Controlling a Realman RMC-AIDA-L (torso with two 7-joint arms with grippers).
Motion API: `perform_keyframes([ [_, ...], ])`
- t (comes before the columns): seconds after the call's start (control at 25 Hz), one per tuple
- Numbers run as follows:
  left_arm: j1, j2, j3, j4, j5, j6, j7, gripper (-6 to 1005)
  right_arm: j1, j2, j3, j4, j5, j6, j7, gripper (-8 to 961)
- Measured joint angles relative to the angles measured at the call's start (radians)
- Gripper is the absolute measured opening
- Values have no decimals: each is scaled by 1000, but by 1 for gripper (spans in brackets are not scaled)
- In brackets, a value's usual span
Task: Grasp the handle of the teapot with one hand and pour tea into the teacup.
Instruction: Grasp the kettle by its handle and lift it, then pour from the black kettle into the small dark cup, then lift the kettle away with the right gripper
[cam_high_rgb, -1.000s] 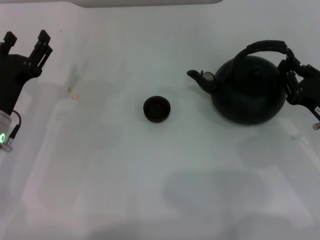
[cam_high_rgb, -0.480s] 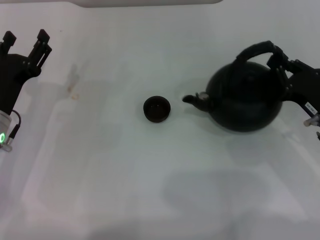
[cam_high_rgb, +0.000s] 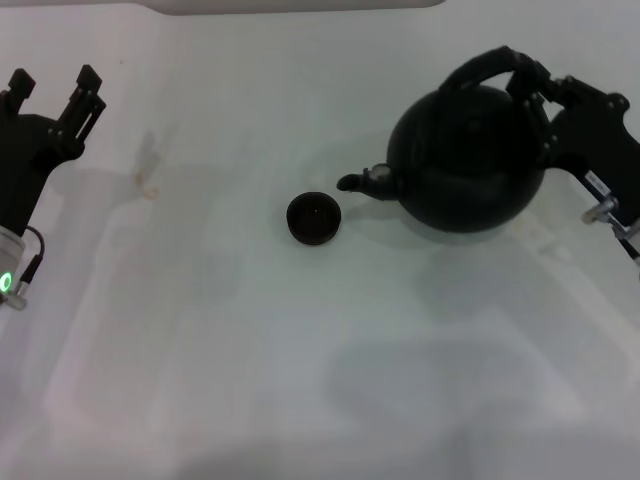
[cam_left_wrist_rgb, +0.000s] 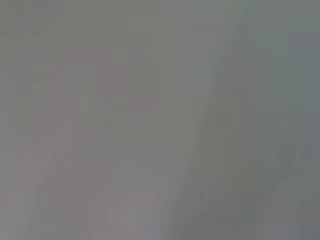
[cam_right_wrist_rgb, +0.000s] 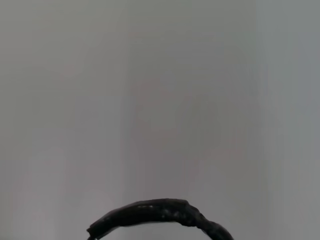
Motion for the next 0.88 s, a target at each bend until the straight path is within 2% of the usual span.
perform_keyframes([
  [0.88,1,0,4,0,2,-20,2,872,66,2,-11,-48,-35,45,-327,144],
])
